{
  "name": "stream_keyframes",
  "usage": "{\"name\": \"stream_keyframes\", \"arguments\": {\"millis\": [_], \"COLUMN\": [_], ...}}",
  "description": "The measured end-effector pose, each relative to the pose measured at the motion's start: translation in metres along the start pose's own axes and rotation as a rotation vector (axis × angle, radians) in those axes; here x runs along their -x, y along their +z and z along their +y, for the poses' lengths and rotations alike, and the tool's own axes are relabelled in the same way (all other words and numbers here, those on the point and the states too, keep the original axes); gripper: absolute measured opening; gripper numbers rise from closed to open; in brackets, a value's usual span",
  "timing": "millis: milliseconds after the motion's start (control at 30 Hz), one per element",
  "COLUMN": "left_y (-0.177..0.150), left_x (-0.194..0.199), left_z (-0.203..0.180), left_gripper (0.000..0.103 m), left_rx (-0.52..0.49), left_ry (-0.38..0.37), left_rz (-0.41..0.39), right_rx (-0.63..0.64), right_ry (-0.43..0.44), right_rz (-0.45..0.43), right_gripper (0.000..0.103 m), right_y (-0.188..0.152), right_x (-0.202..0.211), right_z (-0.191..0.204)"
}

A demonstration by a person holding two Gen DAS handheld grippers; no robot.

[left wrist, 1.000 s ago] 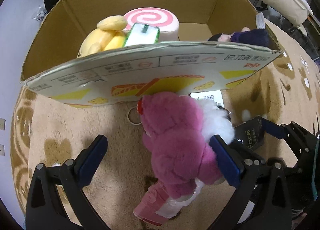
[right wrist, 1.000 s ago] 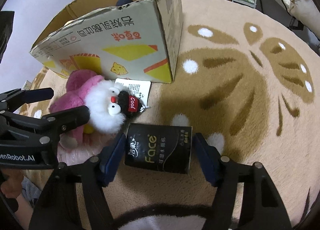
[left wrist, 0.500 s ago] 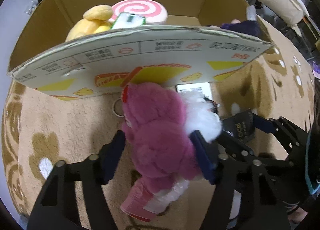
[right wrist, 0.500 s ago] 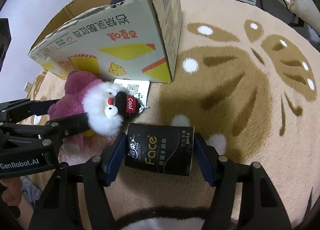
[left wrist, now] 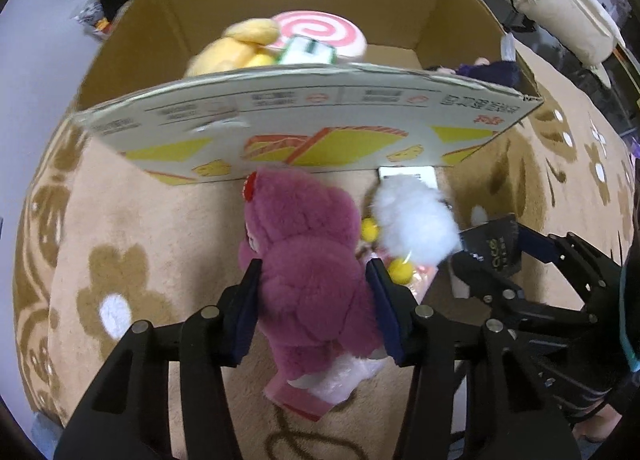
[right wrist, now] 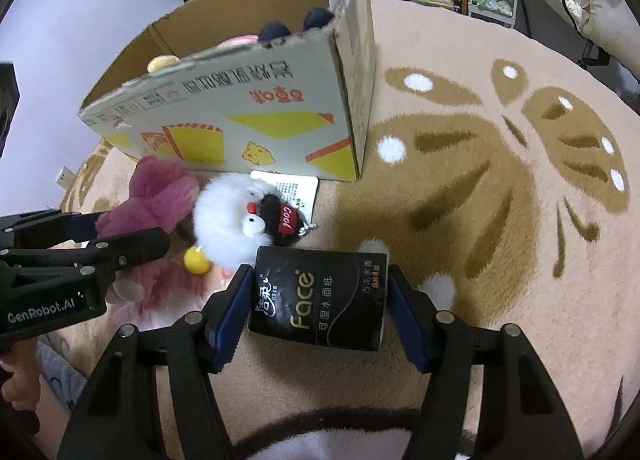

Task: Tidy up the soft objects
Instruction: 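Grasp the pink plush bear with the left tool while the right tool grasps the black Face tissue pack, then carry the bear and tissue pack over the box and open both tools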

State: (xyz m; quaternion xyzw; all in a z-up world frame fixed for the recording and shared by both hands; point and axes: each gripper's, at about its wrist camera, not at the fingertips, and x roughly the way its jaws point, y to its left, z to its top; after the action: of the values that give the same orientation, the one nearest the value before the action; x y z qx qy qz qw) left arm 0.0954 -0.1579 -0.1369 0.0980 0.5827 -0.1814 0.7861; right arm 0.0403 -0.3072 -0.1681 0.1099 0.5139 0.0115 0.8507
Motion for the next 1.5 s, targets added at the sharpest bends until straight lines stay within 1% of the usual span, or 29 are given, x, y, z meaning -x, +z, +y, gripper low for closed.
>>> {"name": "stream_keyframes", "arguments": {"millis": [133, 233, 367, 567, 800, 900, 1000, 1267, 1300, 1400, 1500], "left_y": [-0.008, -0.011, -0.017, -0.024, -0.027, -0.027, -0.029, -0.018, -0.015, -0.007, 0.003], "left_x": [0.01, 0.012, 0.023, 0.044, 0.082, 0.098, 0.111, 0.137, 0.139, 0.142, 0.147], "left_z": [0.01, 0.013, 0.019, 0.023, 0.03, 0.034, 0.033, 0.032, 0.032, 0.028, 0.028], "left_gripper": [0.047, 0.047, 0.047, 0.045, 0.045, 0.045, 0.045, 0.045, 0.045, 0.045, 0.045], "left_rx": [0.021, 0.026, 0.034, 0.03, 0.05, 0.059, 0.05, 0.03, 0.028, 0.002, -0.005], "left_ry": [0.026, 0.037, 0.058, 0.091, 0.143, 0.13, 0.155, 0.176, 0.171, 0.215, 0.206], "left_rz": [-0.017, -0.012, -0.055, -0.123, -0.253, -0.287, -0.325, -0.397, -0.397, -0.421, -0.44], "right_rx": [0.002, 0.004, 0.012, 0.023, 0.027, 0.025, 0.034, 0.074, 0.083, 0.089, 0.103], "right_ry": [0.006, 0.005, 0.01, 0.021, 0.043, 0.062, 0.071, 0.085, 0.086, 0.095, 0.082], "right_rz": [-0.029, -0.048, -0.083, -0.146, -0.24, -0.282, -0.322, -0.393, -0.401, -0.412, -0.413], "right_gripper": [0.069, 0.069, 0.069, 0.069, 0.069, 0.069, 0.069, 0.069, 0.069, 0.069, 0.069], "right_y": [-0.001, -0.003, -0.004, -0.005, -0.002, 0.002, 0.006, 0.024, 0.027, 0.034, 0.042], "right_x": [0.011, 0.019, 0.03, 0.049, 0.077, 0.09, 0.101, 0.121, 0.121, 0.117, 0.111], "right_z": [0.001, 0.0, 0.001, 0.009, 0.016, 0.017, 0.02, 0.034, 0.035, 0.037, 0.039]}}
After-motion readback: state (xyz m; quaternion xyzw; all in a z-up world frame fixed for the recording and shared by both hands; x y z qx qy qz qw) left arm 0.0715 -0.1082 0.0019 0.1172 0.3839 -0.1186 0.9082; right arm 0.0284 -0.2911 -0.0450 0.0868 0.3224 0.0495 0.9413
